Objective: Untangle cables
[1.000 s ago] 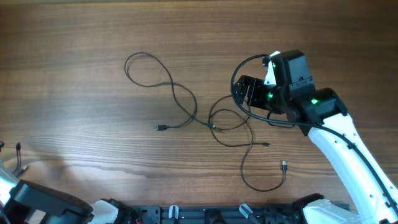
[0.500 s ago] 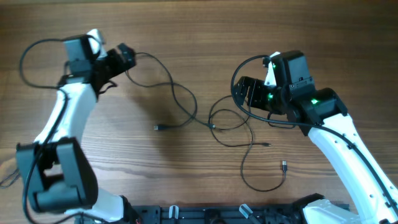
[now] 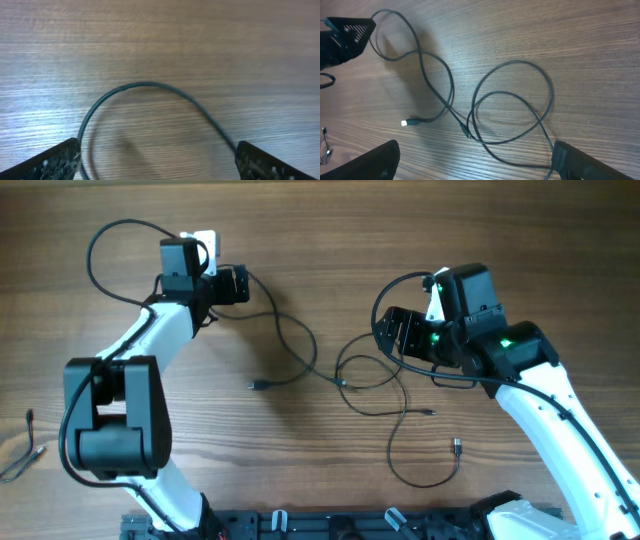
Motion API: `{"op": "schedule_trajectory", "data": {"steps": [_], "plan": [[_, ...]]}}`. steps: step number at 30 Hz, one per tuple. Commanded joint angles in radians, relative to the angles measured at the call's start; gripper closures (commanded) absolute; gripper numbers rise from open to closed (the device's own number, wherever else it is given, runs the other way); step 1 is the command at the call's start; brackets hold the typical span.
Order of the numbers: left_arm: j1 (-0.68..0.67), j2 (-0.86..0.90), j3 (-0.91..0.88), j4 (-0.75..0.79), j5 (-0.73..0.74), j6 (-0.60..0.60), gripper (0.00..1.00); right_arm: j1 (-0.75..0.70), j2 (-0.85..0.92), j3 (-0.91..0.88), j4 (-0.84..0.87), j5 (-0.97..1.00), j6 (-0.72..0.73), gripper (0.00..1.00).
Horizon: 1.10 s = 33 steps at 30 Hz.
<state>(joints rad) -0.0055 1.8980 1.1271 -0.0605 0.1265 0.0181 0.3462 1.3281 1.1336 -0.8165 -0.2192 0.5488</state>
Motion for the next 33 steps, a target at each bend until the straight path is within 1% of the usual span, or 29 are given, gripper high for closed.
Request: {"op": "schedule_trajectory", "data": {"steps": [1,4,10,15,19,20,21,22,23,24,25,26,28,30,33], "plan": [[0.004,0.05,0.005,-0.006,-0.076,0.058,0.0,-0.003,-0.01,0.003,-0.005,0.013,-0.006,0.01],[0.004,0.092,0.005,0.001,-0.117,0.057,0.0,-0.003,-0.01,0.003,-0.024,0.013,-0.006,0.0],[0.004,0.1,0.005,0.0,-0.209,0.057,0.0,-0.003,-0.01,0.003,-0.048,0.012,-0.006,0.01],[0.004,0.112,0.005,0.002,-0.215,0.057,0.01,-0.003,-0.01,0.003,-0.06,0.013,-0.006,0.0],[0.008,0.158,0.005,-0.004,-0.23,0.056,0.03,-0.003,-0.01,0.003,-0.06,0.012,-0.005,0.0],[0.008,0.158,0.006,0.001,-0.23,0.056,0.07,-0.003,-0.01,0.003,-0.06,0.012,0.002,0.0],[0.009,0.158,0.006,0.002,-0.23,0.057,0.17,-0.003,-0.01,0.003,-0.06,0.012,0.003,0.0],[0.011,0.159,0.006,0.003,-0.23,0.057,0.32,-0.003,-0.01,0.003,-0.06,0.012,0.004,0.0],[0.011,0.159,0.005,0.005,-0.229,0.057,0.44,-0.003,-0.01,0.003,-0.06,0.012,0.004,0.0],[0.014,0.159,0.005,0.005,-0.229,0.056,0.63,-0.003,-0.01,0.003,-0.06,0.012,0.004,0.01],[0.019,0.159,0.006,0.004,-0.229,0.052,0.91,-0.003,-0.01,0.003,-0.062,0.012,0.004,0.0],[0.026,0.159,0.006,0.001,-0.229,0.051,0.96,-0.003,-0.01,0.003,-0.064,0.012,0.003,0.0],[0.044,0.154,0.006,-0.008,-0.23,0.027,0.96,-0.003,-0.01,0.003,-0.064,0.012,0.003,0.0],[0.083,0.113,0.006,-0.028,-0.229,-0.077,0.96,-0.003,-0.01,0.003,-0.064,0.013,0.003,0.0],[0.126,-0.03,0.006,-0.052,-0.229,-0.079,0.96,-0.003,-0.01,0.003,-0.063,0.013,0.002,0.0]]}}
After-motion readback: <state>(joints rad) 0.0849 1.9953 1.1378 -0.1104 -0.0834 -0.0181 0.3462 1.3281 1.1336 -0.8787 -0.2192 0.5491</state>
